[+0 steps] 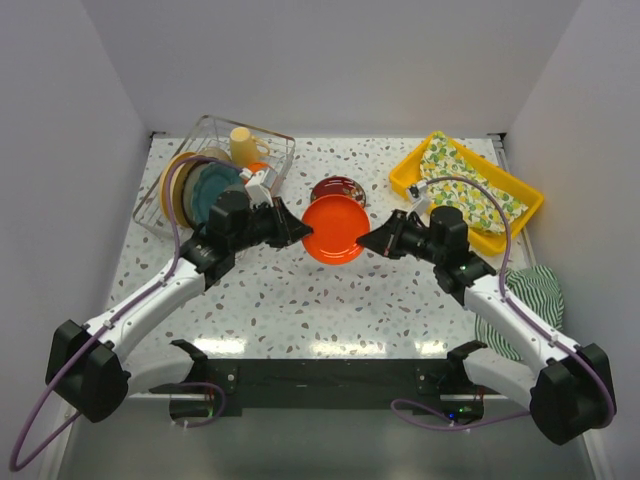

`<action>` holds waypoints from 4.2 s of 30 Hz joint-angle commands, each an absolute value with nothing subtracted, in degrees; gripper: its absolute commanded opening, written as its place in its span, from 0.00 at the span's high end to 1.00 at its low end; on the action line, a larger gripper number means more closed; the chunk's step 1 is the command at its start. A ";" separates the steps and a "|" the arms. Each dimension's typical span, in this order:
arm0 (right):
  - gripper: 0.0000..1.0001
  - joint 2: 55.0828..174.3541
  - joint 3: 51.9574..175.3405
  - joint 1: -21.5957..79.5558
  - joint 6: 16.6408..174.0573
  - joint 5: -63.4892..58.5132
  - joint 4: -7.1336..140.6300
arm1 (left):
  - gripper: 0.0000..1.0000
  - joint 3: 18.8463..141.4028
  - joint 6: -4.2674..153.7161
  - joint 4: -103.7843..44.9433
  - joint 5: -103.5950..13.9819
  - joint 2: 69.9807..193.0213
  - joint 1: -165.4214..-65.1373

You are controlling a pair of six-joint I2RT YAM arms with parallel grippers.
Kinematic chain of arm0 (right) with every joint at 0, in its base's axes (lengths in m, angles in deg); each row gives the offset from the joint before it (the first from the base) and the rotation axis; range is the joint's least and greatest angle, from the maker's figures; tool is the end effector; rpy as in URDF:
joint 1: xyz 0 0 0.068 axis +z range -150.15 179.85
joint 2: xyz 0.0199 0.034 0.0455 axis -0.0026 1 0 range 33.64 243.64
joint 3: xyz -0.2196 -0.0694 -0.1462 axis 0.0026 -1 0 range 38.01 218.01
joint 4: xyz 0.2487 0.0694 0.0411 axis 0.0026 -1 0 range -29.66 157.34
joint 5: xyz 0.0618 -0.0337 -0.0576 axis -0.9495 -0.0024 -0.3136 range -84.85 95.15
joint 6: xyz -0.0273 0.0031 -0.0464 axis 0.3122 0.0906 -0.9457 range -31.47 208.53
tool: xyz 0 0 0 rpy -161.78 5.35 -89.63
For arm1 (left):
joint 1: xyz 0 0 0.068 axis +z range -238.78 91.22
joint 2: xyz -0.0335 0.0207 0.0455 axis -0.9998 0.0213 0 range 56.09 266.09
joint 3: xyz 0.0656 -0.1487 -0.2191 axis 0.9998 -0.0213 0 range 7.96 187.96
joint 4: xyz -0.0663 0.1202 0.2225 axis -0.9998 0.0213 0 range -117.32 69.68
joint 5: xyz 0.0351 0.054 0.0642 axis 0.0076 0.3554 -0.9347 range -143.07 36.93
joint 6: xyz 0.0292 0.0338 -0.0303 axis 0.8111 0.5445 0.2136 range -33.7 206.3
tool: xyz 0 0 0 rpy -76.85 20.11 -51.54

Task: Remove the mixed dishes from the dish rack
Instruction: Place the plate at the center of the board, then pick up the plate from the dish rack.

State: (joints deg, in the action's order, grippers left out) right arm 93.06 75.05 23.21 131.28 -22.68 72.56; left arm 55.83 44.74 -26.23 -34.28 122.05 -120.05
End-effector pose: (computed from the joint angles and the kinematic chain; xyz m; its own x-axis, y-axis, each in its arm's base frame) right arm 0.2101 0.1088 0.2718 -0.7150 0.3451 -0.6081 -0.3743 0.5456 0.7498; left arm 0.2211 -0.1476 0.3003 -0.7086 -0.3045 -0.6366 0.3761 0.6003 -0.7058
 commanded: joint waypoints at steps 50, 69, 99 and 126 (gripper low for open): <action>0.71 152.47 123.70 16.20 126.87 -12.78 52.58 | 0.03 61.31 62.57 12.50 -76.89 95.91 -120.33; 0.20 137.45 122.14 18.05 106.82 -6.01 33.33 | 0.03 63.59 65.12 11.71 -77.85 105.22 -120.25; 0.02 91.12 85.13 18.84 109.89 -6.62 45.28 | 0.40 75.72 76.20 0.46 -100.35 139.67 -113.74; 0.02 90.15 83.81 18.92 109.63 -7.15 43.79 | 0.93 78.53 74.09 -0.25 -107.30 149.00 -112.25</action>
